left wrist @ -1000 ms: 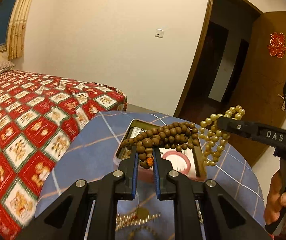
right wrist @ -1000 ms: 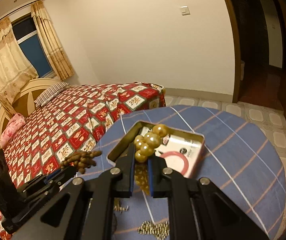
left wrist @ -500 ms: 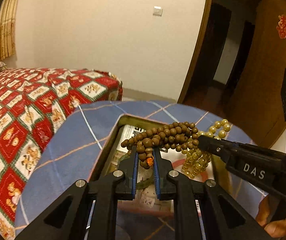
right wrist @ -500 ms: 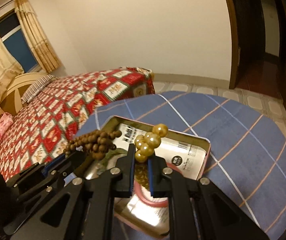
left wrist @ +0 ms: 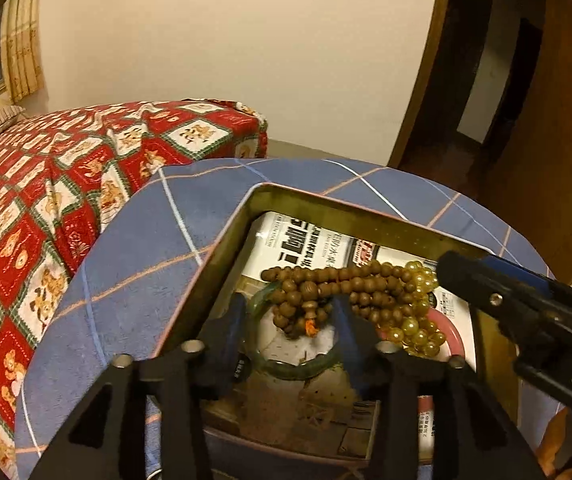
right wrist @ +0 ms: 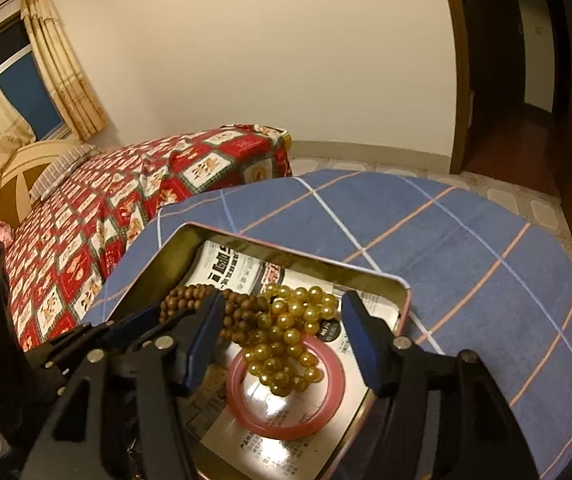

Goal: Organize jewelry
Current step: 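Open the left tool over the tin while the right tool releases the gold necklace there, then move both tools back toward the remaining jewelry on the table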

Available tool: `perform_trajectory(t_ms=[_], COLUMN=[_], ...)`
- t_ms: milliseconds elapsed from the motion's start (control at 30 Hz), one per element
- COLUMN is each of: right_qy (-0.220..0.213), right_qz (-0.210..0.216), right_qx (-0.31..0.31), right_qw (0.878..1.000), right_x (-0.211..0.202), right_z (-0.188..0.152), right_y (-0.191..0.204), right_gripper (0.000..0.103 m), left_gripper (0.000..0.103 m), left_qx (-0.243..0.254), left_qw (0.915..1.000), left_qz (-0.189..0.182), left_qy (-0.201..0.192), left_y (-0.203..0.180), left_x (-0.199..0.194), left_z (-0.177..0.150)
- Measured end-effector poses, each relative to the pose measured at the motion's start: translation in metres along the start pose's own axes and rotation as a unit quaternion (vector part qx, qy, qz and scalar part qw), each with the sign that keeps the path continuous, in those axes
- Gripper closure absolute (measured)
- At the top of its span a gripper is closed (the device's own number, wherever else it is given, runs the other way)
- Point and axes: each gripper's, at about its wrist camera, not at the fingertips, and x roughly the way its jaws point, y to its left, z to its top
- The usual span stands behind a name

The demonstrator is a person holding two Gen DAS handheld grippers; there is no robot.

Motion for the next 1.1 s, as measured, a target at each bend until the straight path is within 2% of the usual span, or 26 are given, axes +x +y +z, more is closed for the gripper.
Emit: perform_trajectory(t_ms=[167, 567, 1100], right_qy=[0.001, -0.012, -0.008], right_qz=[-0.003, -0.016, -0.031], right_qx=[0.013, 0.017, 0.009], right_qw=[1.0, 1.0, 0.999], right_x=[-0.006, -0.038, -0.081], right_z=[-0.001, -0.011, -0.059], right_y=[-0.003, 0.002, 0.014], right_gripper=[0.039, 0.039, 0.039], left_gripper=[0.043, 0.042, 0.042], left_qx=[-0.003, 0.021, 0.014], left_qw=[1.0, 0.9988, 0.9985], left_qz=[0.006, 0.041, 0.043], left_qy=[-0.006, -0.018, -0.029], left_y=[0.0, -0.006, 0.01], left_x=[-0.009, -0.039, -0.096], left_z=[0.001, -0.004, -0.047])
